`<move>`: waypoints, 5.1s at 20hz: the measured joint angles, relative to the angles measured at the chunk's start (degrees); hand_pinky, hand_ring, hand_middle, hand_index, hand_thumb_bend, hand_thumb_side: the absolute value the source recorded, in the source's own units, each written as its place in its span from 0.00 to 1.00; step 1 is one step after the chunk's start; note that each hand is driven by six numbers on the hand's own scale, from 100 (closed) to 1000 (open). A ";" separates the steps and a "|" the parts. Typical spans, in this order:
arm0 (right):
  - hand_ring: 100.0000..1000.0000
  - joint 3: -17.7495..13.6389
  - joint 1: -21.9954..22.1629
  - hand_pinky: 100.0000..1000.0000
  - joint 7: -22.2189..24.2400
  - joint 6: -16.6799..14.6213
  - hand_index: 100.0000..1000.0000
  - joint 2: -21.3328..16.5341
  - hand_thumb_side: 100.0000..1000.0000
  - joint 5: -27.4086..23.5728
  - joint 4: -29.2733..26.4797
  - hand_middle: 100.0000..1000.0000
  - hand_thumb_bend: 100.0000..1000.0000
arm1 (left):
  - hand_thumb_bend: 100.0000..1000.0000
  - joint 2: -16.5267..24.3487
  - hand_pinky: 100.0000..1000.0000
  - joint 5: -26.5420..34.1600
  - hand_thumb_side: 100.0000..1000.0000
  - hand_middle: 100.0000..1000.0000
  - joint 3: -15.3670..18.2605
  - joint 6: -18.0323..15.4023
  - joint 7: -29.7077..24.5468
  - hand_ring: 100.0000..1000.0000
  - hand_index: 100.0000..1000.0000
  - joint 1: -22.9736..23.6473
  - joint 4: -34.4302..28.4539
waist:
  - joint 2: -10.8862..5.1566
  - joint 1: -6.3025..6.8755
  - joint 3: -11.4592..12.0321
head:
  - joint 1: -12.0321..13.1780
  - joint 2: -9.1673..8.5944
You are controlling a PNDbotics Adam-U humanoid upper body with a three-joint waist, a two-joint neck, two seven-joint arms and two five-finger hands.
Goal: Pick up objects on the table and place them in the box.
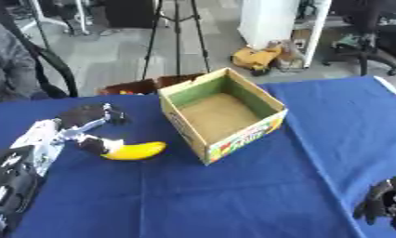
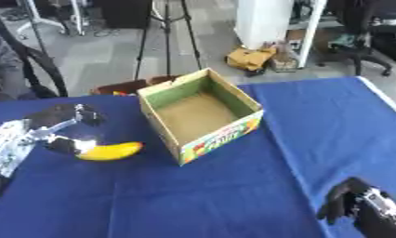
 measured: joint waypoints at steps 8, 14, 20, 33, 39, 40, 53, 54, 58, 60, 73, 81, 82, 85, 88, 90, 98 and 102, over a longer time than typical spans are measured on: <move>0.31 -0.05 -0.01 0.46 0.07 -0.06 0.52 0.01 0.77 0.10 0.00 0.25 0.00 | 0.00 -0.53 0.53 -3.14 0.53 0.51 -0.04 -0.87 -0.78 0.50 0.78 0.46 0.32 | 0.15 -0.05 0.01 | -0.07 0.25; 0.31 -0.10 -0.01 0.46 0.12 -0.12 0.52 0.02 0.77 0.12 0.00 0.25 0.00 | 0.00 -0.69 0.53 -4.36 0.54 0.51 -0.05 -1.07 -0.55 0.50 0.77 0.94 0.45 | 0.16 -0.07 0.15 | 0.62 0.67; 0.31 -0.25 -0.08 0.46 0.13 -0.12 0.52 0.02 0.78 0.12 0.00 0.25 0.00 | 0.00 -1.02 0.53 -5.17 0.52 0.52 -0.06 -1.22 -0.29 0.51 0.78 1.02 0.70 | 0.27 -0.02 0.30 | 3.62 1.84; 0.31 -0.26 -0.18 0.46 0.22 -0.19 0.52 0.04 0.78 0.15 0.00 0.25 0.00 | 0.00 -1.03 0.55 -7.60 0.59 0.56 -0.08 -1.19 0.14 0.54 0.81 1.03 1.38 | 0.46 0.02 0.32 | 3.90 2.48; 0.31 -0.26 -0.19 0.46 0.25 -0.19 0.52 0.04 0.78 0.15 0.01 0.25 0.00 | 0.00 -1.07 0.56 -8.88 0.64 0.56 -0.10 -1.63 -0.30 0.55 0.81 1.02 1.39 | 0.46 0.09 0.24 | 3.67 2.66; 0.31 -0.27 -0.19 0.46 0.25 -0.19 0.52 0.04 0.78 0.15 0.01 0.25 0.00 | 0.00 -1.19 0.56 -9.13 0.64 0.56 -0.11 -1.74 -0.36 0.55 0.81 1.02 1.39 | 0.46 0.10 0.22 | 3.61 2.78; 0.31 -0.28 -0.21 0.46 0.42 -0.11 0.52 0.05 0.78 0.16 0.30 0.25 0.00 | 0.16 -1.51 0.59 -11.39 0.78 0.59 -0.40 -4.63 -0.79 0.58 0.82 1.02 1.38 | 0.47 0.30 0.11 | 3.39 2.85; 0.31 -0.28 -0.21 0.46 0.44 -0.11 0.52 0.05 0.78 0.16 0.31 0.25 0.00 | 0.17 -1.51 0.60 -11.54 0.79 0.59 -0.40 -4.78 -0.93 0.59 0.82 1.02 1.37 | 0.47 0.30 0.11 | 3.36 2.85; 0.31 -0.29 -0.21 0.46 0.58 -0.15 0.52 0.05 0.78 0.16 0.32 0.25 0.00 | 0.29 -1.51 0.61 -12.52 0.79 0.59 -0.42 -5.64 -1.57 0.59 0.82 1.02 1.37 | 0.47 0.28 0.11 | 3.25 2.85; 0.31 -0.29 -0.21 0.46 0.60 -0.17 0.52 0.05 0.78 0.16 0.32 0.25 0.00 | 0.32 -1.51 0.60 -13.01 0.77 0.59 -0.42 -6.10 -1.80 0.59 0.82 1.02 1.37 | 0.47 0.28 0.11 | 3.22 2.85; 0.31 -0.59 -0.21 0.46 0.70 -0.25 0.52 0.05 0.77 0.17 0.34 0.25 0.00 | 0.00 -1.53 0.56 -12.98 0.30 0.47 -0.41 -5.60 -2.02 0.49 0.73 0.96 1.59 | 0.46 0.13 0.17 | 3.01 2.85; 0.31 -0.60 -0.21 0.46 0.73 -0.28 0.52 0.06 0.77 0.17 0.35 0.25 0.00 | 0.00 -1.52 0.57 -7.39 0.34 0.45 -0.31 -5.31 -6.05 0.47 0.72 0.94 2.09 | 0.45 -0.04 0.26 | 3.01 2.84; 0.31 -0.60 -0.21 0.46 0.74 -0.29 0.52 0.06 0.77 0.17 0.35 0.25 0.00 | 0.00 -1.51 0.57 -6.34 0.36 0.45 -0.23 -5.36 -6.75 0.47 0.73 0.93 2.08 | 0.44 -0.04 0.28 | 3.01 2.84; 0.31 -0.60 -0.21 0.46 0.82 -0.37 0.52 0.06 0.77 0.17 0.35 0.25 0.00 | 0.00 -1.37 0.57 -2.92 0.36 0.45 -0.07 -5.47 -8.96 0.47 0.73 0.91 1.92 | 0.42 -0.06 0.38 | 3.01 2.83; 0.31 -0.61 -0.21 0.46 0.88 -0.43 0.52 0.06 0.77 0.17 0.36 0.25 0.00 | 0.00 -0.85 0.57 0.35 0.34 0.45 -0.06 -4.92 -10.83 0.47 0.73 0.86 1.16 | 0.31 -0.13 0.40 | 2.97 2.82; 0.31 -0.62 -0.20 0.47 0.92 -0.48 0.52 0.06 0.77 0.17 0.36 0.25 0.00 | 0.00 -0.38 0.57 2.03 0.32 0.45 -0.05 -4.36 -11.70 0.47 0.73 0.79 0.48 | 0.19 -0.20 0.42 | 2.96 2.82; 0.31 -0.62 -0.16 0.47 0.97 -0.53 0.52 0.04 0.77 0.17 0.41 0.25 0.00 | 0.00 0.61 0.57 7.24 0.27 0.45 -0.06 -2.62 -13.48 0.46 0.73 -0.35 -1.12 | -0.27 -0.20 0.40 | 2.93 2.82; 0.31 -0.60 -0.15 0.47 1.09 -0.59 0.52 0.01 0.76 0.17 0.63 0.25 0.00 | 0.00 0.61 0.58 10.05 0.25 0.45 -0.07 -1.73 -14.37 0.46 0.73 -1.57 -1.48 | -0.48 -0.12 -0.23 | 3.00 2.82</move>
